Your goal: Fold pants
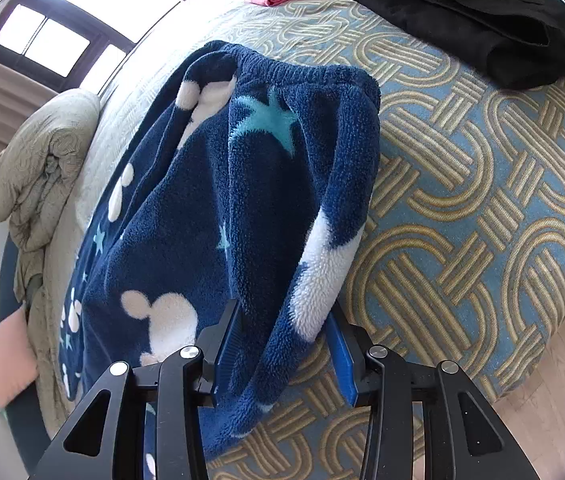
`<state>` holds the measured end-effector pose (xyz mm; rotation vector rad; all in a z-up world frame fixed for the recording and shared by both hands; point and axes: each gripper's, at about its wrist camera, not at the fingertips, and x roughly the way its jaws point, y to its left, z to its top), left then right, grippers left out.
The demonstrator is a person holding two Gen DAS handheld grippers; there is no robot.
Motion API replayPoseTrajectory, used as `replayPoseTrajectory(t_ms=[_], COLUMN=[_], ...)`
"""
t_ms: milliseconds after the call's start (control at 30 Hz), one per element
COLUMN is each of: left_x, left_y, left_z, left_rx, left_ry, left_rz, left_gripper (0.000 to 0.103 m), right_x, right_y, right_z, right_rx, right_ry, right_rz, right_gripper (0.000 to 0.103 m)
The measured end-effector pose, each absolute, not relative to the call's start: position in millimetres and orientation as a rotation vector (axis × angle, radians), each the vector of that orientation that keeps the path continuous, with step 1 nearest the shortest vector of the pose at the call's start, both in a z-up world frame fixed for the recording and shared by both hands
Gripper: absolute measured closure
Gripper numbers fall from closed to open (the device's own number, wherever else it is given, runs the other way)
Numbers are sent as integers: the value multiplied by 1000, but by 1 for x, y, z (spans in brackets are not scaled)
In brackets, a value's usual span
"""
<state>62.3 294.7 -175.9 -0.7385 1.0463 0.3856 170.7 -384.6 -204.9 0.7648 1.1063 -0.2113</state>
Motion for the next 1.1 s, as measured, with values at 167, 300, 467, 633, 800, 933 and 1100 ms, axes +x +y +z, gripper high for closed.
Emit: replayPoseTrajectory(t_ms=[167,300,467,633,800,933,1100], left_x=[65,63,58,62,79,115,181], left_y=[287,285,290,283,284,284,292], left_z=[-160,-147,-140,-130,-108,-90,-69], left_rx=[-702,-676,-663,-643,-696,-698,-702], left_ry=[1002,981,975,973,928,902,874], left_rz=[327,311,316,299,246,206,184], left_gripper=[92,92,92,92,92,92,94], right_x=[180,177,174,171,179,202,259], right_y=[-374,-372,-375,-377,-372,-367,-358], right_z=[-196,-188,-184,-180,-157,-133,-104], right_rx=[676,675,680,685,680,686,698], right_ry=[1104,1061,1059,1048,1000,951,902], right_rz=[-201,-188,-176,-171,-135,-83,-46], right_gripper=[93,94,94,94,94,94,94])
